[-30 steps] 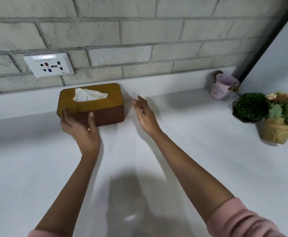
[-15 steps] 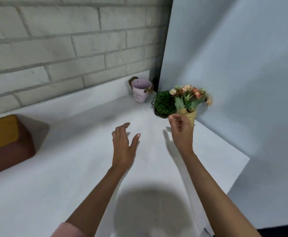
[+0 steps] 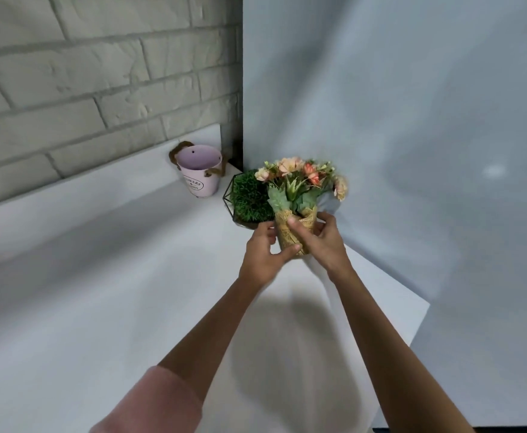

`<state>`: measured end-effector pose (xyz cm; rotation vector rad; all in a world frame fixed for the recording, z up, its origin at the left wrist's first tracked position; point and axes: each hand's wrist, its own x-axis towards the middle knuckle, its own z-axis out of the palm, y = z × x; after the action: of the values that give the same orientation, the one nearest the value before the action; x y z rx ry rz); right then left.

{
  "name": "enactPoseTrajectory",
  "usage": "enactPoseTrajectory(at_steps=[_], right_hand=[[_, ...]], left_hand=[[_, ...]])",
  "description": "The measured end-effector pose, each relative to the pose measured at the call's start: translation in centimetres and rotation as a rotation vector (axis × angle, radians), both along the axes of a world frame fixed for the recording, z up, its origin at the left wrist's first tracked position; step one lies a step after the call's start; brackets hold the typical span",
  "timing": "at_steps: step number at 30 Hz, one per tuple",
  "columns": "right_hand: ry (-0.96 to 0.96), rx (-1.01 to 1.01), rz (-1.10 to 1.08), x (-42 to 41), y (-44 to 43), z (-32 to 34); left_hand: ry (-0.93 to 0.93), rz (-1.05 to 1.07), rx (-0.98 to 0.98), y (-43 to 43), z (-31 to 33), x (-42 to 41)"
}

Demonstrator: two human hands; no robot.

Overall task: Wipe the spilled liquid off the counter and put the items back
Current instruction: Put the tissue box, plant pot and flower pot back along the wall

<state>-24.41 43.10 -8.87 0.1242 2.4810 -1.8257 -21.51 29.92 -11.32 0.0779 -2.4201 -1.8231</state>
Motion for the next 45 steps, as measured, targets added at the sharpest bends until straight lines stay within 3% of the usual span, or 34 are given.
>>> enactPoseTrajectory(at_steps=[4, 8, 14, 17, 20, 34, 40, 45], right_hand=[[-0.006, -0.047, 0.022, -0.7, 0.2, -0.5], [0.020, -0.109, 0.020, -0.9, 0.8, -0.7], [0.026, -0.228, -0.012, -0.5, 1.1, -1.1], [0.043, -0.248, -0.027, -0.5, 1.1, -1.4], [0.049, -0.263, -0.035, -0.4, 1.0, -1.6], [0.077, -0.288, -0.069, -0.5, 0.7, -2.0], [0.092, -0.183, -0.109, -0.6, 0.1, -1.8], [0.134, 0.093, -0.162, -1.3, -1.6, -0.9]], left_hand=[[0.017, -0.047, 0.063, 0.4, -0.4, -0.5], [0.036, -0.078, 0.002, -0.6, -0.8, -0.8], [0.302, 0.425, -0.193, -2.8, 0.0, -1.4], [0.209, 0.359, -0.323, -4.2, 0.6, -2.9], [0.095, 0.249, -0.282, -4.8, 1.0, -4.0], [0.276, 0.318, -0.384, -5.8, 1.8, -3.9], [0.274, 0.396, -0.374, -7.4, 1.6, -1.4], [0.267, 0.496, -0.363, -10.2, 1.6, 1.6]])
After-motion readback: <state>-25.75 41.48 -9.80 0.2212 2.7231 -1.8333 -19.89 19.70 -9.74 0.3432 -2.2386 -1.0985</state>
